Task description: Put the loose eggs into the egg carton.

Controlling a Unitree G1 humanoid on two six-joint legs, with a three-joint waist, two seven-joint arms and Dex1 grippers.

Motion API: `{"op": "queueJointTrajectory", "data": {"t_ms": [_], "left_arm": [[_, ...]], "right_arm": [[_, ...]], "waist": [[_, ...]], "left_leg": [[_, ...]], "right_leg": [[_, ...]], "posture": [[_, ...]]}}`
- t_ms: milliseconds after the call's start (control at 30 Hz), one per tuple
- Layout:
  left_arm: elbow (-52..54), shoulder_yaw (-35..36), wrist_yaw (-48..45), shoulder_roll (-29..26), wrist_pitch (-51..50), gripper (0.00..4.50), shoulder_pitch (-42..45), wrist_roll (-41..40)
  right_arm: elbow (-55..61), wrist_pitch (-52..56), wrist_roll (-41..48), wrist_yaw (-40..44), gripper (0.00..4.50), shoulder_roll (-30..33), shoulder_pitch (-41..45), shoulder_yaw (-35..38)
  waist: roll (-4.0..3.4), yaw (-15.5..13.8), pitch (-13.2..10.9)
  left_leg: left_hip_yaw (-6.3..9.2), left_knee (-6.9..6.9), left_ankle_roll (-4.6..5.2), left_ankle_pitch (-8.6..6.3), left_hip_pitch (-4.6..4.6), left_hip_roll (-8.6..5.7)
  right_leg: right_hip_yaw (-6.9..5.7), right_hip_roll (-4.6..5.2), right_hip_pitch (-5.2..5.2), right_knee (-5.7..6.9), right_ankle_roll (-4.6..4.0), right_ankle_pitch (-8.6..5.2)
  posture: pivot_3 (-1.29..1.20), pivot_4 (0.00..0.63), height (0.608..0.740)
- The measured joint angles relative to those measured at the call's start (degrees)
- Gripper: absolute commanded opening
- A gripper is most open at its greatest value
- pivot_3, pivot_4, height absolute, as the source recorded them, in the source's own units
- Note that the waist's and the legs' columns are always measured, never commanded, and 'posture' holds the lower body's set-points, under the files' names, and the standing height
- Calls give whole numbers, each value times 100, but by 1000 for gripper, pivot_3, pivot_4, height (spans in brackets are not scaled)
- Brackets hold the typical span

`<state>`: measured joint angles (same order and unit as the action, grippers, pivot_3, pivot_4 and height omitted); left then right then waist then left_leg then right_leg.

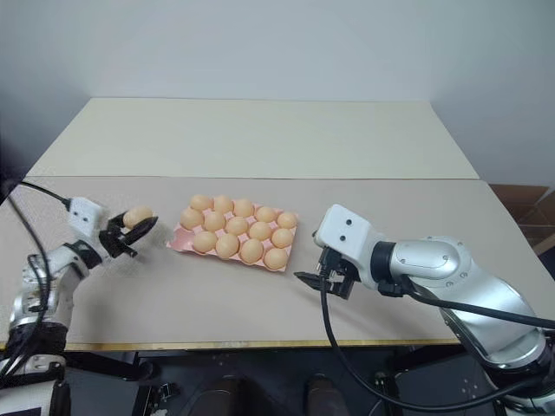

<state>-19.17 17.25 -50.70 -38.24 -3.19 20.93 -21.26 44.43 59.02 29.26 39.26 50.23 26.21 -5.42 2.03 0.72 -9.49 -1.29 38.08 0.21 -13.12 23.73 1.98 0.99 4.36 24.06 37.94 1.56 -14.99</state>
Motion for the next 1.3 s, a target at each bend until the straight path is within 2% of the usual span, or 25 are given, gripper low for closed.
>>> {"op": "queueJointTrajectory", "data": {"t_ms": [133,567,767,833,1167,1300], "left_arm": [[725,48,-686,-192,-449,1602,-240,-588],[416,-740,-992,30,-664,1602,332,-354],[195,-802,-1130,61,-461,3617,417,-278],[196,-792,-1146,57,-459,4157,416,-283],[347,-605,-1129,51,-441,4157,291,-363],[735,-376,-1199,-228,-564,4157,-10,-548]], "right_arm": [[0,-24,-47,-49,4500,-6,10,-24],[146,3,-98,-357,4500,-117,-73,-10],[235,26,-97,-503,4500,-128,-176,31],[234,30,-95,-513,4500,-128,-206,31],[218,20,-97,-533,4500,-147,-208,27],[188,4,-102,-477,4500,-142,-203,24]], "waist": [[-1,-5,0],[0,7,0],[0,3,0],[0,1,0],[0,3,0],[0,18,0]], "left_leg": [[-3,0,0,0,-3,-1],[-5,3,0,0,0,-2],[-4,3,0,0,1,-2],[-4,3,0,0,1,-2],[-3,3,0,0,1,-1],[-2,3,0,0,1,1]], "right_leg": [[0,-2,-3,1,0,0],[0,-5,-1,0,0,0],[0,-5,-2,-2,1,0],[0,-4,-2,-2,1,0],[0,-5,-1,-2,1,0],[0,-6,1,-1,1,0]], "posture": [[0,150,740],[0,150,740],[0,150,740],[0,150,740],[0,150,740],[0,150,740]]}}
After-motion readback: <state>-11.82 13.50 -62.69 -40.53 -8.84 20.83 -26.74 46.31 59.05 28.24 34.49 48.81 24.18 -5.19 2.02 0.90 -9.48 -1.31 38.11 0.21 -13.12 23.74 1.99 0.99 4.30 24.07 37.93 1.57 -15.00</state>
